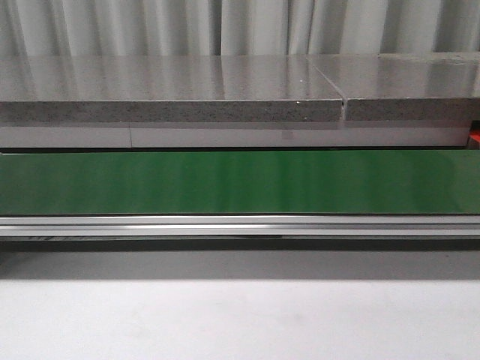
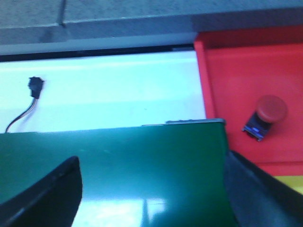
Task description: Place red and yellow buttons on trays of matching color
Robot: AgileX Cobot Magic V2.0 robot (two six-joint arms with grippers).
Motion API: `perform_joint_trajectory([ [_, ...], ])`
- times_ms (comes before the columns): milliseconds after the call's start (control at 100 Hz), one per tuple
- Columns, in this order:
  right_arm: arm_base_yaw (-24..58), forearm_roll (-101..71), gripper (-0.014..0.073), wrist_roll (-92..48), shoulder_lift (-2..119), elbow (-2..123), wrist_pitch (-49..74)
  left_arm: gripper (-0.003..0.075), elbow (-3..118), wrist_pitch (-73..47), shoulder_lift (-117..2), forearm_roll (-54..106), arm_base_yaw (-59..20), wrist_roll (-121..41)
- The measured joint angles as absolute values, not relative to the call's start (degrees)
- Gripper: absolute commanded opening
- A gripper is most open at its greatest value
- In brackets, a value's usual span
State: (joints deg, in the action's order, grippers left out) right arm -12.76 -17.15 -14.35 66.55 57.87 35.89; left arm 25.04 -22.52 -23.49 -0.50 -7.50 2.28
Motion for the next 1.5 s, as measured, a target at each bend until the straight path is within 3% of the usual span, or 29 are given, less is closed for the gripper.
perform_joint_trajectory([
  [210,-6.1,-17.3,0.0601,-15.6,58.3,50.9,32.8,-0.0019,25.0,-22.5,-23.5,-0.5,-7.5,2.3],
  [310,-4.6,-17.3,0.0553,-16.4,54.0,47.7,32.6,-0.0019,25.0,-22.5,-23.5,-0.5,-7.5,2.3],
  [400,-4.2,-17.3,0.0432,-16.7,50.2,45.1,33.0,-0.0019,25.0,-22.5,-23.5,-0.5,-7.5,2.3],
  [570,-4.2,-17.3,0.0099,-16.9,44.0,41.2,33.6,-0.0019,25.0,-22.5,-23.5,-0.5,-7.5,2.3],
  [700,-4.2,-17.3,-0.0074,-16.9,40.7,40.6,33.7,-0.0019,25.0,-22.5,-23.5,-0.5,-7.5,2.3],
  [1380,-4.2,-17.3,-0.0066,-17.0,40.0,40.5,33.9,-0.0015,25.0,-22.5,-23.5,-0.5,-7.5,2.3],
  [1500,-4.2,-17.3,-0.0066,-17.0,40.0,40.5,33.9,0.0081,25.0,-22.5,-23.5,-0.5,-7.5,2.3],
])
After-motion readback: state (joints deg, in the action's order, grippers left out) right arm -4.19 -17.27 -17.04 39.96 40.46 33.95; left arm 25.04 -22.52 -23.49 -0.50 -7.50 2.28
